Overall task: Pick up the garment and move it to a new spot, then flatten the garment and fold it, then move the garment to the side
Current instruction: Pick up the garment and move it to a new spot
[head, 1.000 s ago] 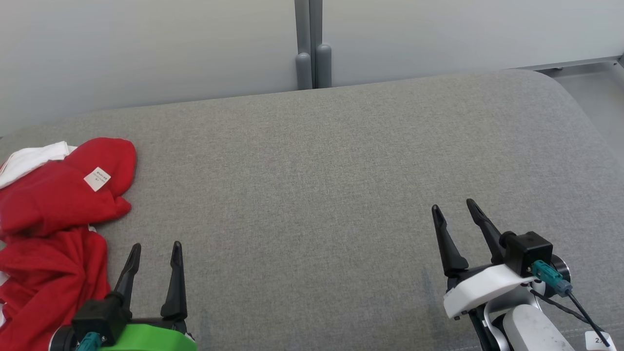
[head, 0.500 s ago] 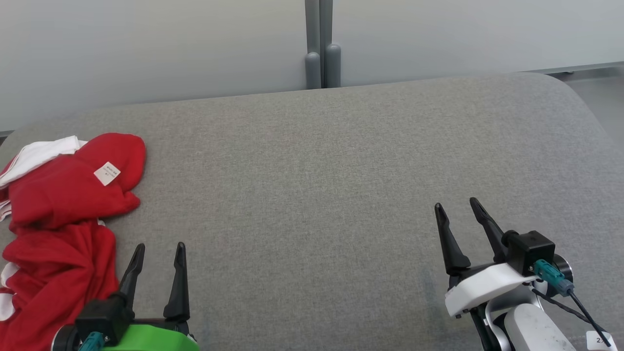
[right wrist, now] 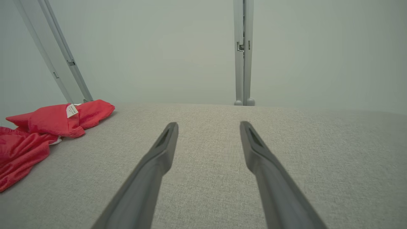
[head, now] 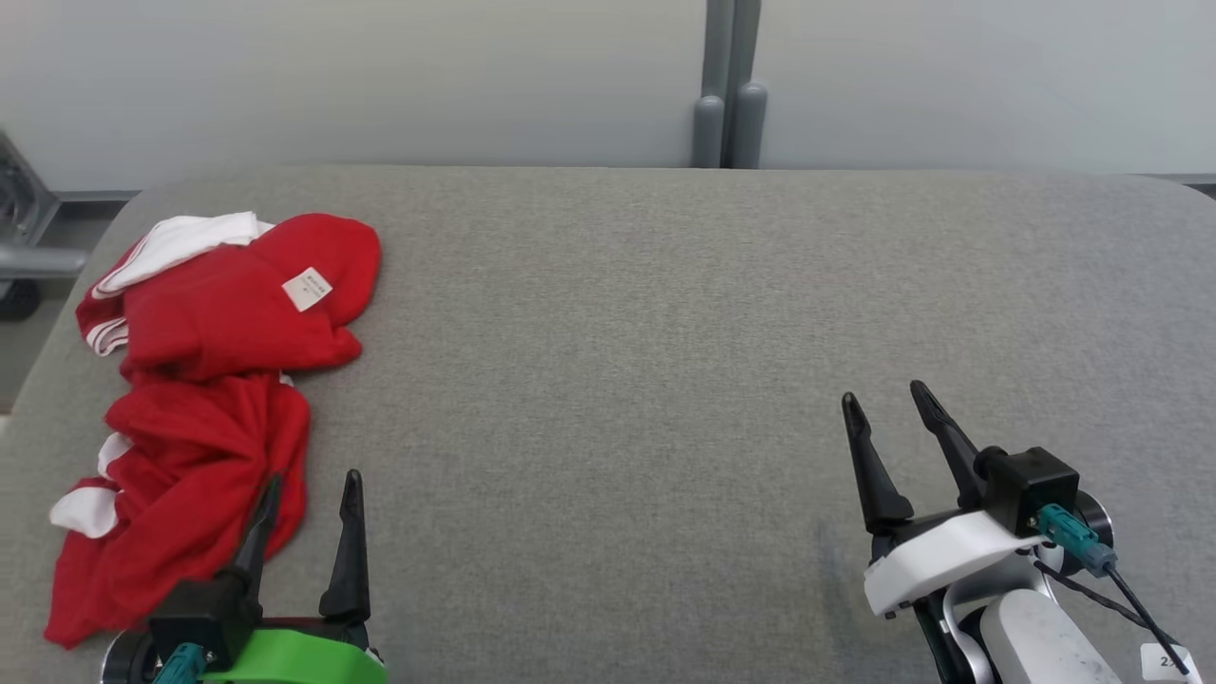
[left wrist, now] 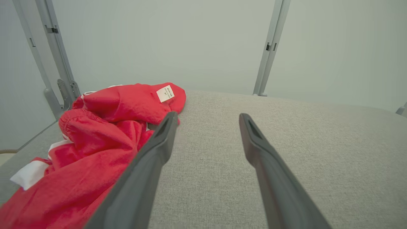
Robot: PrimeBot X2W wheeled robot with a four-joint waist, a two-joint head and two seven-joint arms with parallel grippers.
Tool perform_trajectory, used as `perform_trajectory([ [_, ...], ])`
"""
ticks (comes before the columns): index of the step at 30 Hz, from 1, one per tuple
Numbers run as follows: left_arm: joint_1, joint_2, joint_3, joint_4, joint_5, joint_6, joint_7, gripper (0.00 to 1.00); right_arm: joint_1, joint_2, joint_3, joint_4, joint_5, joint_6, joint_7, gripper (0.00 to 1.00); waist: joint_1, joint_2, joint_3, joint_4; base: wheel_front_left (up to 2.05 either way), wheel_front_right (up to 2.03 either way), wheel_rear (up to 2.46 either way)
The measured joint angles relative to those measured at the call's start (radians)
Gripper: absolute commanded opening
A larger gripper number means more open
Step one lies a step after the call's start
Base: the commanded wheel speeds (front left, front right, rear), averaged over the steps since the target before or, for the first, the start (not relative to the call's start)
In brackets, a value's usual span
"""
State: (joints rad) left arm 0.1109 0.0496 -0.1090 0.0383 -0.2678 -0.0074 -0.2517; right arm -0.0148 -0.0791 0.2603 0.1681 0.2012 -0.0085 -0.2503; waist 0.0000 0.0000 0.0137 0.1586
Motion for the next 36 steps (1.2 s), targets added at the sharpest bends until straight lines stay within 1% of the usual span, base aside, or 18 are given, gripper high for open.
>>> perform_trajectory([
  [5,-0.002,0.0,0.006,-0.001,0.0,0.009,0.0,1.0,-0.005,0.002,0.008,0.0,-0.002,0.017,0.0,1.0,0.0,0.0,0.002,0.064,0.0,0.0,0.0],
  [17,-0.012,-0.001,0.007,0.005,0.001,0.011,0.0,1.0,-0.019,0.01,0.018,0.001,-0.018,0.02,0.0,1.0,0.0,0.0,0.008,0.222,0.0,0.0,0.0],
  [20,-0.012,-0.001,0.021,0.004,0.001,0.021,0.0,1.0,-0.023,0.013,0.037,0.006,-0.018,0.032,0.0,1.0,0.0,0.0,0.009,0.248,0.0,0.0,0.0],
  [23,-0.012,-0.001,0.03,0.004,0.001,0.021,0.0,1.0,-0.027,0.015,0.04,0.009,-0.018,0.034,0.0,1.0,0.0,0.0,0.009,0.259,0.0,0.0,0.0],
  [27,-0.012,-0.002,0.042,0.008,0.0,0.027,0.0,1.0,-0.04,0.015,0.048,0.016,-0.018,0.035,0.0,1.0,0.0,0.0,0.009,0.251,0.0,0.0,0.0],
  [36,-0.015,-0.001,0.028,0.064,0.002,0.021,0.0,1.0,-0.049,0.015,0.047,0.023,-0.027,0.035,0.0,1.0,0.0,0.0,0.023,0.213,0.0,0.0,0.0],
])
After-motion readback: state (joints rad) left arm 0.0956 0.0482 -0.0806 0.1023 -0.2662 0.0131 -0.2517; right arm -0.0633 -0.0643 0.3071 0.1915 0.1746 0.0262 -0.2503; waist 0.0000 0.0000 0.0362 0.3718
